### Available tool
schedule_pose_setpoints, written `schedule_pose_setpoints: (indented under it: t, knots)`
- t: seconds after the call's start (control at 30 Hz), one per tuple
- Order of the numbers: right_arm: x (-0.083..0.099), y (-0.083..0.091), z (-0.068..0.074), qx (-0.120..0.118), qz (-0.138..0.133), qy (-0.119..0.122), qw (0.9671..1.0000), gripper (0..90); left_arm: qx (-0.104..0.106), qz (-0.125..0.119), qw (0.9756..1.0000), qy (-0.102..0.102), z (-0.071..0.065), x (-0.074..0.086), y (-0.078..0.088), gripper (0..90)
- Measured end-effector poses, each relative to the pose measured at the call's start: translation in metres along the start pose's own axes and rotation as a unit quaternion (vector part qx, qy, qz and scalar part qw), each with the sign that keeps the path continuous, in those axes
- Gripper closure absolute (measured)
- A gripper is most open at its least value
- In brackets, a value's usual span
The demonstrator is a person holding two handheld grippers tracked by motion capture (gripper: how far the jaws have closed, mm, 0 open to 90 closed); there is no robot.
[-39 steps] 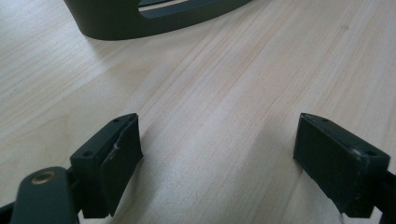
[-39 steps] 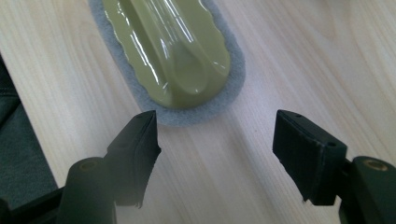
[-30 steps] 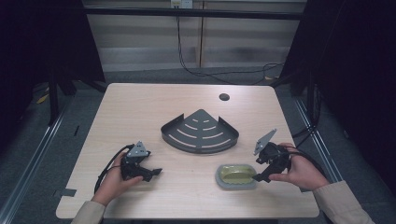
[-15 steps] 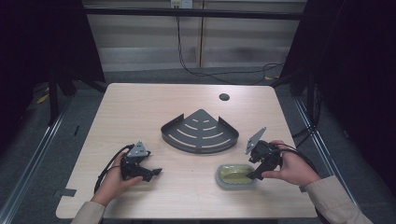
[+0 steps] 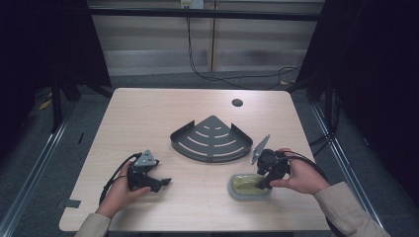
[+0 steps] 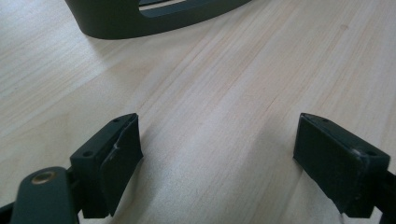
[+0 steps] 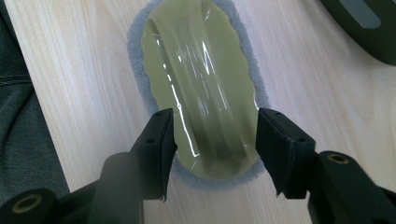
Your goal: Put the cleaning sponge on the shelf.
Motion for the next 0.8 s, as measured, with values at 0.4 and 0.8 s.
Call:
schedule_pose_setpoints:
  t: [0.4,0.8]
  knots:
    - [-0.010,-0.006,0.000,-0.009,0.010,0.014,0.9998,59.2,0.001,-0.002,1.0000,0.002,0.000,0.000,0.000,14.5]
    - [-0.017,-0.008,0.001,-0.016,0.016,0.024,0.9995,71.1,0.000,-0.002,1.0000,0.002,0.000,0.000,0.000,14.5]
Point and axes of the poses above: each handheld gripper's, and its own axes: y roughly backward along the jaws, x roughly out of its underside, z roughly to its left, the point moved 9 cm from there along -y, roughly forward along the jaws, and after that the axes turned 7 degrees about -x, right-handed, at the moved point
